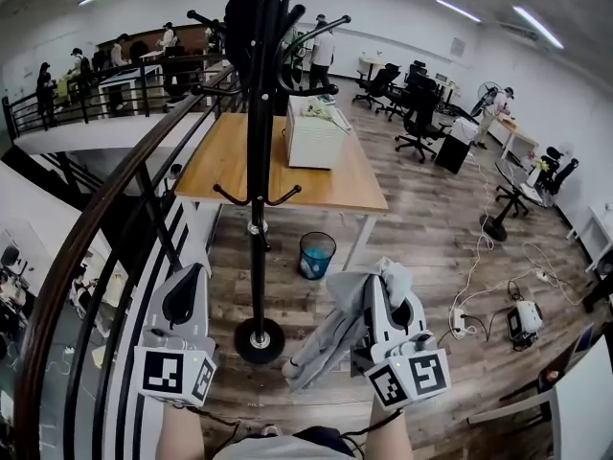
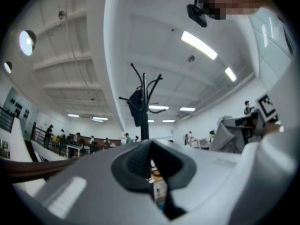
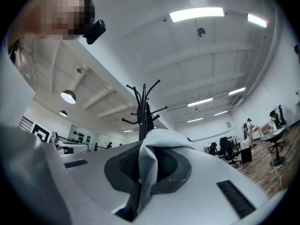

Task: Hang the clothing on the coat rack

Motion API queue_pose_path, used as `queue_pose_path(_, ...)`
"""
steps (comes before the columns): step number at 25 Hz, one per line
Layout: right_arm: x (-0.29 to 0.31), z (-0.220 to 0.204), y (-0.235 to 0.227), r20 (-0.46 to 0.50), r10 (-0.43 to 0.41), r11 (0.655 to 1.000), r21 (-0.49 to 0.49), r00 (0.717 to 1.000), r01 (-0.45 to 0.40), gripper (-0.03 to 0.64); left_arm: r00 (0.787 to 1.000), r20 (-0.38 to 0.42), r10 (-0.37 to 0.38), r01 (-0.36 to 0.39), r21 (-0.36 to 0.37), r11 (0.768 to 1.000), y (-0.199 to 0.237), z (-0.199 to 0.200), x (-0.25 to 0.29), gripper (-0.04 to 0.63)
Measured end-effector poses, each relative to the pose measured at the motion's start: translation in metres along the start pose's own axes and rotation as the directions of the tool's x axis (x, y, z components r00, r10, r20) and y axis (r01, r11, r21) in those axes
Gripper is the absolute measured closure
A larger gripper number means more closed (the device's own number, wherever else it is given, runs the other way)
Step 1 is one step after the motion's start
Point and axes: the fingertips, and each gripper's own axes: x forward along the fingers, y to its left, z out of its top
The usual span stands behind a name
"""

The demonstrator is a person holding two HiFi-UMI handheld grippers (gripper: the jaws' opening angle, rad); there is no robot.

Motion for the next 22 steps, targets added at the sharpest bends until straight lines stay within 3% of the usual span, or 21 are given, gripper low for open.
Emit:
queue_pose_path(13,0.038,-0.01,-0.014,-0.016,-0.01,1.0,0.002,1.0,0.01,0.609,0.999,-0.036,0.002,-0.003,-0.015,1.0,0.021,-0.025,0.024,0.586)
queue_pose_path(22,0.092,0.003,-0.045,0.002,0.033,0.999,0.003,0.999,-0.033,0.609,0.999,-0.035,0.04,-0.04,-0.01,0.999,0.026,-0.031,0.061,0.586)
